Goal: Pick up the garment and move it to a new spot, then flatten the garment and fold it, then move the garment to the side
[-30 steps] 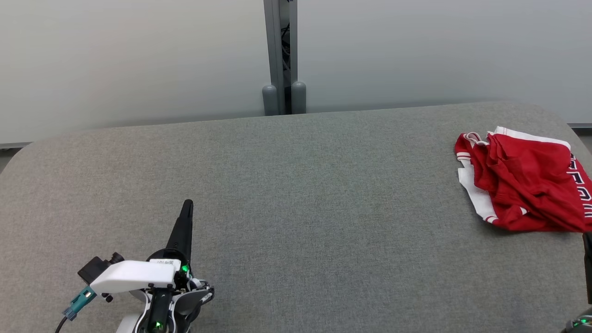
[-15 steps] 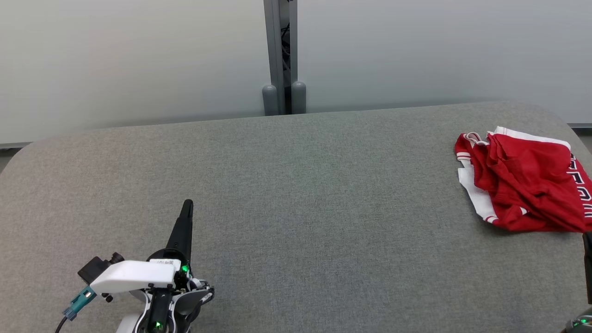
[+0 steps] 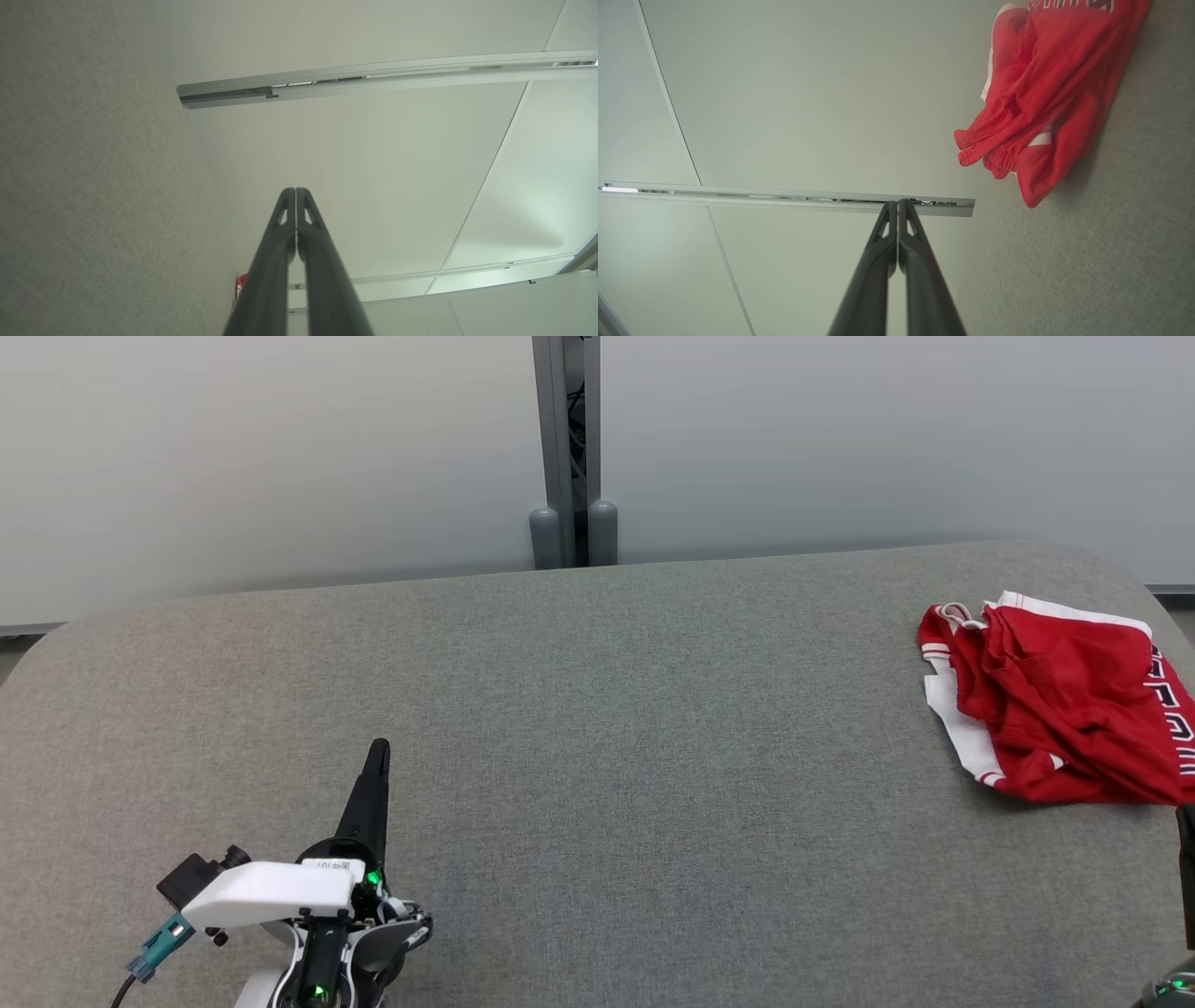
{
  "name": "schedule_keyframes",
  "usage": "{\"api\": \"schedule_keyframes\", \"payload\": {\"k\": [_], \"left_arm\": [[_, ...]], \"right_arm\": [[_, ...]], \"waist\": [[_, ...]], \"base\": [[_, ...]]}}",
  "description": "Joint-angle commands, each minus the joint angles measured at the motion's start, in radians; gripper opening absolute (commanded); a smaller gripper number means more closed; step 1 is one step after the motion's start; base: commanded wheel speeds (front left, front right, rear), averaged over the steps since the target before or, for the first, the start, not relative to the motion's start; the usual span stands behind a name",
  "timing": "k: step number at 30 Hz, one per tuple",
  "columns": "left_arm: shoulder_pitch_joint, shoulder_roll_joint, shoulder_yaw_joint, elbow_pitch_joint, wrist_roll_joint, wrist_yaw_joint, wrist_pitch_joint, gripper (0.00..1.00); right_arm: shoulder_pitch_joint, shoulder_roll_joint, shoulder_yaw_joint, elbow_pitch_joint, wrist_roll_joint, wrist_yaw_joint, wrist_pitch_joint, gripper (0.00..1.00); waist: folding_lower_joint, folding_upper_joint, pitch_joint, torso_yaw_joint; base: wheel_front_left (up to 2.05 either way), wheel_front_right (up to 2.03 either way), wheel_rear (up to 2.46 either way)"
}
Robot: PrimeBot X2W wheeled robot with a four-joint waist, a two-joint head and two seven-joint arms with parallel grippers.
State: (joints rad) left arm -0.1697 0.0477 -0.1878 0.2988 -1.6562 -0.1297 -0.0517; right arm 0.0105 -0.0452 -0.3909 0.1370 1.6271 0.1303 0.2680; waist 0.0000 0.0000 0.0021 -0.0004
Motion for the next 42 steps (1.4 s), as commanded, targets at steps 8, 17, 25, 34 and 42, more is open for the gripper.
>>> {"api": "schedule_keyframes", "payload": {"k": [8,17,25,34,42], "left_arm": [[-0.015,0.005,0.001,-0.001,-0.002,-0.003,0.005,0.00],[-0.015,0.005,0.001,-0.001,-0.002,-0.003,0.005,0.00],[-0.015,0.005,0.001,-0.001,-0.002,-0.003,0.005,0.00],[-0.015,0.005,0.001,-0.001,-0.002,-0.003,0.005,0.00],[-0.015,0.005,0.001,-0.001,-0.002,-0.003,0.005,0.00]], "right_arm": [[0.011,-0.010,-0.005,-0.007,0.002,0.001,0.004,0.00],[0.011,-0.010,-0.005,-0.007,0.002,0.001,0.004,0.00],[0.011,-0.010,-0.004,-0.007,0.002,0.001,0.004,0.00],[0.011,-0.010,-0.004,-0.007,0.002,0.001,0.004,0.00],[0.011,-0.010,-0.005,-0.007,0.002,0.001,0.004,0.00]], "waist": [[0.0000,0.0000,0.000,0.000],[0.0000,0.0000,0.000,0.000],[0.0000,0.0000,0.000,0.000],[0.0000,0.0000,0.000,0.000],[0.0000,0.0000,0.000,0.000]], "base": [[0.00,0.00,0.00],[0.00,0.00,0.00],[0.00,0.00,0.00],[0.00,0.00,0.00],[0.00,0.00,0.00]]}}
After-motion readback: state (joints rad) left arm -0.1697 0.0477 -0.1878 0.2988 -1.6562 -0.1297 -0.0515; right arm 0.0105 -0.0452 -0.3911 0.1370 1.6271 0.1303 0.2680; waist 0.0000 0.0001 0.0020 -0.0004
